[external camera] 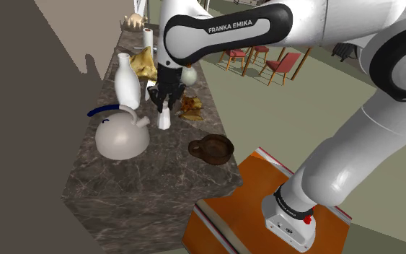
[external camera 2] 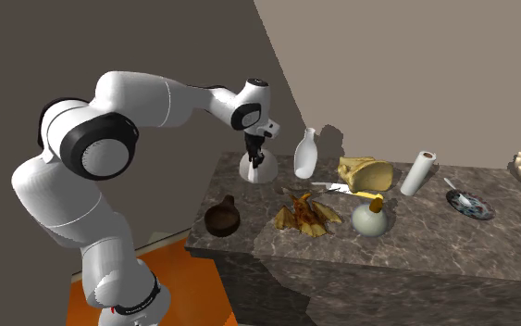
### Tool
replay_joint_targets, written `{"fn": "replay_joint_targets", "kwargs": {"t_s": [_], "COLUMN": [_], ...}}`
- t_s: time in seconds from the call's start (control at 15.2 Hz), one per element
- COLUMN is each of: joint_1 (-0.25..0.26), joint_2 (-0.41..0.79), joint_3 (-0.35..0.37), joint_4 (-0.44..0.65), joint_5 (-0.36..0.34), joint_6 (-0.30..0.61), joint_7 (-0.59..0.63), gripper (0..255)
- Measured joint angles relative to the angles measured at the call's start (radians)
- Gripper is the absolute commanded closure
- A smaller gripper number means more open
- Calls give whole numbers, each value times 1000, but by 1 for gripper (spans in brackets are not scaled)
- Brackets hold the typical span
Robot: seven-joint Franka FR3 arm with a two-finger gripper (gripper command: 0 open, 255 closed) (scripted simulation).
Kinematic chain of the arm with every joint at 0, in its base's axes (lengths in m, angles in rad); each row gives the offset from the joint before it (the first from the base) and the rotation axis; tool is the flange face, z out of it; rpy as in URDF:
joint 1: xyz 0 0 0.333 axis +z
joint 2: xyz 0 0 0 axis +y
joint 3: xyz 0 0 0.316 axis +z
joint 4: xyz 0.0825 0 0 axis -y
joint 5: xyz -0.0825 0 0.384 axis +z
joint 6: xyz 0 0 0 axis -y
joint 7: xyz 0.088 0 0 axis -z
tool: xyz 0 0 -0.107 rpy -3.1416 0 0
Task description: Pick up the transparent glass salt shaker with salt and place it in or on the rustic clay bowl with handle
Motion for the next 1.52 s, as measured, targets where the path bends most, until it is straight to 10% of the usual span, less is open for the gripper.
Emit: {"fn": "replay_joint_targets", "kwargs": {"t_s": [0.99, 1.52], "joint_1": [-3, -12], "joint_2": [-36, -317], "joint_3": [-4, -45], "joint_4": [160, -68], "joint_5": [3, 71], "joint_6": [-194, -248], "joint_7": [12, -58], "gripper": [255, 255]}}
